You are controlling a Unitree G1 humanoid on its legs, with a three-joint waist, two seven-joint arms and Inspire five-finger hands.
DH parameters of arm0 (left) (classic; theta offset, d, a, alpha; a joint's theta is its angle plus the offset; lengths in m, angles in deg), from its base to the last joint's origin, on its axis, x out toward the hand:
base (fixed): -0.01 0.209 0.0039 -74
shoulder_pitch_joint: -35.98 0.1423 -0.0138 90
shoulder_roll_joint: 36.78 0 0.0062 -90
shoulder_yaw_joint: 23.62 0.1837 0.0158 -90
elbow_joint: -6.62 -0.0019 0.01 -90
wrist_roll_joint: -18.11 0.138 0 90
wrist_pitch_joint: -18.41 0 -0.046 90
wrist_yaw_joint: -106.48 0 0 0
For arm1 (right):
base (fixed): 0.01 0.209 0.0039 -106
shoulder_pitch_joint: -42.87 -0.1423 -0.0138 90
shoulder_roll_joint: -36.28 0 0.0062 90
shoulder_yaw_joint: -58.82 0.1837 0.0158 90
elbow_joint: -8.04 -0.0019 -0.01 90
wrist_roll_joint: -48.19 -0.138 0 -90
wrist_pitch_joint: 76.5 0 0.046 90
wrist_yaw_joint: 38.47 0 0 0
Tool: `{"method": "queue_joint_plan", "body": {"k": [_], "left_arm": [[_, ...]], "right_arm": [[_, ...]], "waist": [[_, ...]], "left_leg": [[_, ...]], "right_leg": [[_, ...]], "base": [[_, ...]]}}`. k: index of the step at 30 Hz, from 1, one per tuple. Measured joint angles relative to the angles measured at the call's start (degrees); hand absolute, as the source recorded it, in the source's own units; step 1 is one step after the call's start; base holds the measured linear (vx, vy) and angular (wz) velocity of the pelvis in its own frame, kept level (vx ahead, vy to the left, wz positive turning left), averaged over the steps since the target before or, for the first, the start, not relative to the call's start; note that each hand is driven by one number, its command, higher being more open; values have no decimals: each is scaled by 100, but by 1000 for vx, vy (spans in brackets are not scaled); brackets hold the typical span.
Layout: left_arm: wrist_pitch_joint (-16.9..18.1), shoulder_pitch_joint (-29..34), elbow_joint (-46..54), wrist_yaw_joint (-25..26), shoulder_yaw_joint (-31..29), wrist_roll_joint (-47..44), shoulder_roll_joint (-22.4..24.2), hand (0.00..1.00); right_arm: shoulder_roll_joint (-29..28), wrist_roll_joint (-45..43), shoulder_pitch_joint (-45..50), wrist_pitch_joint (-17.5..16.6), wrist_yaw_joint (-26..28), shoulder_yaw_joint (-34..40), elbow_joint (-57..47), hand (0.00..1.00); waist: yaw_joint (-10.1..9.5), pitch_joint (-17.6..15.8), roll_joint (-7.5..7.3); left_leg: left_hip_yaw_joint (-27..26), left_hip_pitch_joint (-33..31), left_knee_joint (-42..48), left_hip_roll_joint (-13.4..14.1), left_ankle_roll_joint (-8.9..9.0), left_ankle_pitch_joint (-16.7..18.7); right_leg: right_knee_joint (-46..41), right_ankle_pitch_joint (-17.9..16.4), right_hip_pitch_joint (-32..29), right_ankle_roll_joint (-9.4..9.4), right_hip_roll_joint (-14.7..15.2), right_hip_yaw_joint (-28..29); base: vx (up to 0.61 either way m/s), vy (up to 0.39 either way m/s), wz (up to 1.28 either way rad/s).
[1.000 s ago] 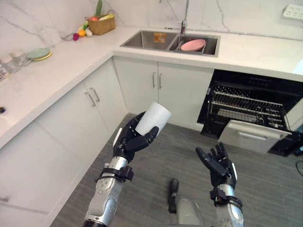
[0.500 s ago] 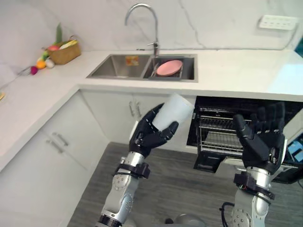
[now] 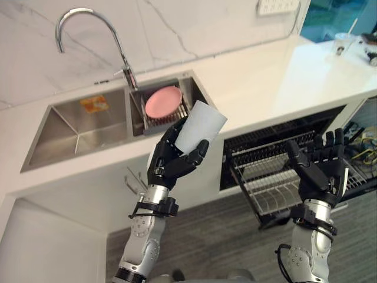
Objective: Walk over to the sink, pick up the cup, carry it to the dishwasher, place the cup inside the dishwasher, then close the dishwasher door
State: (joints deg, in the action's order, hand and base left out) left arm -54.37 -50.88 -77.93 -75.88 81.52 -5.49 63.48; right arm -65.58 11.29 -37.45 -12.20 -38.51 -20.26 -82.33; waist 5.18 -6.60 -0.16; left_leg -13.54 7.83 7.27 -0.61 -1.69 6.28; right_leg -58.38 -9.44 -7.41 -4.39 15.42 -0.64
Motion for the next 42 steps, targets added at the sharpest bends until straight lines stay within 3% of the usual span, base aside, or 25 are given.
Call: {"method": "queue_joint_plan", "body": {"k": [1,3,4,5,6,7,8,10,14,17,19,21,22,24,25,26,27,30,36,38,39,40,41,42], "left_arm": [[6,4,165,84,-67,68,2,0],[156,1,472,141,-157,134,-17,0],[264,9,599,178,-221,147,-57,0],[304,24,653,196,-255,176,-92,0],[397,52,697,204,-356,245,-134,0],[398,27,689,226,-365,267,-63,0],[400,7,687,224,-336,326,-48,0],[412,-131,624,211,-142,515,-52,0],[414,-206,491,230,-29,568,-17,0],[417,-204,438,297,28,675,-10,0],[423,-166,396,310,43,675,64,0],[454,-37,397,296,55,676,111,0],[467,-20,397,295,67,677,123,0],[515,73,397,286,172,686,127,0],[529,106,397,298,217,686,127,0],[548,162,396,373,351,745,143,0],[548,169,372,435,421,812,153,0],[546,4,316,491,563,935,130,0],[534,-628,147,623,416,903,102,0],[539,-711,146,633,322,897,90,0],[540,-719,145,647,184,879,91,0],[540,-717,140,713,7,824,84,0],[540,-715,140,769,-72,782,60,0],[547,-718,72,909,-205,784,62,0]], "right_arm": [[-43,-1,-2,73,83,-78,5,100],[-76,3,-4,176,287,-175,9,100],[-101,4,-7,194,386,-224,5,100],[-107,3,-11,199,413,-268,-4,100],[-32,2,-73,235,481,-340,-14,100],[101,-2,-130,304,494,-351,-17,100],[149,-5,-128,324,487,-346,-16,100],[202,-6,-130,355,446,-336,-17,100],[180,-8,-128,354,397,-371,-78,100],[178,-8,-120,355,393,-357,-88,100],[178,-7,-115,373,400,-353,-222,100],[168,-7,-113,374,458,-369,-370,100],[157,-7,-112,374,477,-377,-426,100],[117,-7,-122,366,514,-412,-593,100],[124,-7,-122,363,518,-421,-605,100],[168,-9,-120,365,516,-440,-594,100],[179,-14,-122,369,511,-460,-554,100],[147,-21,-113,370,470,-468,-549,100],[90,-260,-118,539,679,-476,-548,100],[88,-466,-139,709,968,-465,-548,100],[76,-491,-203,888,1211,-485,-547,100],[45,-652,-323,1121,1494,-559,-543,100],[2,-745,-379,1256,1656,-629,-546,100],[-23,-951,-479,1491,1954,-727,-528,100]], "waist": [[25,8,29],[25,-10,5],[15,2,-52],[-1,30,-113],[-85,46,-120],[-106,22,115],[-106,20,165],[-85,26,206],[45,4,237],[29,-40,297],[3,-197,520],[-170,-164,611],[-194,-165,609],[-198,-170,595],[-200,-164,604],[-195,-85,720],[-196,-50,748],[-35,63,761],[48,76,729],[46,80,695],[36,75,676],[4,57,648],[-25,63,614],[-10,35,607]], "left_leg": [[-76,215,-111,88,15,73],[-168,371,-204,256,143,177],[-254,473,-206,314,260,275],[-310,524,-190,268,323,350],[-447,649,-136,257,379,548],[-442,627,-18,437,351,656],[-432,631,-12,483,340,664],[-417,657,-12,602,303,719],[-514,621,103,650,304,814],[-594,83,1485,822,355,832],[-309,-573,3429,1270,730,565],[63,-808,3748,1195,845,755],[139,-880,3646,1120,810,863],[557,-1005,2478,739,713,1141],[715,-960,2032,621,710,1120],[989,-880,892,536,658,760],[877,-798,687,545,434,317],[665,-609,28,386,386,12],[489,-207,-329,237,330,-17],[345,-179,-338,219,265,25],[135,-162,-341,223,192,93],[-200,-148,-341,267,168,150],[-378,-141,-355,284,155,158],[-604,-94,-392,322,147,160]], "right_leg": [[-131,-238,-358,174,62,-369],[543,-368,-799,234,59,-1034],[1489,-261,-894,255,3,-1597],[2140,102,-856,339,-33,-1848],[2827,163,-673,696,-117,-2221],[3065,249,-583,723,-399,-2140],[3145,275,-570,730,-488,-2108],[3305,304,-571,751,-744,-1993],[3388,282,-628,705,-885,-1899],[3700,290,-425,650,-857,-1827],[4092,364,85,685,-1096,-1666],[4185,371,177,711,-1212,-1356],[4214,375,191,718,-1212,-1276],[4423,456,212,735,-1209,-914],[4473,508,203,692,-1206,-836],[4559,591,101,584,-1293,-655],[4633,635,78,515,-1337,-529],[5163,1042,147,297,-1240,-405],[5241,1111,278,207,-1167,-384],[5236,1153,209,144,-1188,-560],[5232,1215,93,186,-1208,-918],[5354,1362,-5,268,-1224,-1399],[5411,1242,11,406,-1140,-1780],[4806,843,-148,656,-793,-2647]], "base": [[217,100,-29],[221,40,-30],[198,-41,-30],[361,-93,-67],[345,-74,-84],[324,-59,-83],[180,-24,-63],[140,-32,-45],[37,-14,-22],[-1,-10,-9],[64,16,-19],[95,73,-73],[111,67,-98],[131,82,-80],[139,160,-90],[126,149,-91],[179,171,-87],[180,112,-31],[115,92,-26],[-15,29,-46],[-106,6,-96],[-127,1,-114],[-139,2,-123],[-84,-1,-90]]}}
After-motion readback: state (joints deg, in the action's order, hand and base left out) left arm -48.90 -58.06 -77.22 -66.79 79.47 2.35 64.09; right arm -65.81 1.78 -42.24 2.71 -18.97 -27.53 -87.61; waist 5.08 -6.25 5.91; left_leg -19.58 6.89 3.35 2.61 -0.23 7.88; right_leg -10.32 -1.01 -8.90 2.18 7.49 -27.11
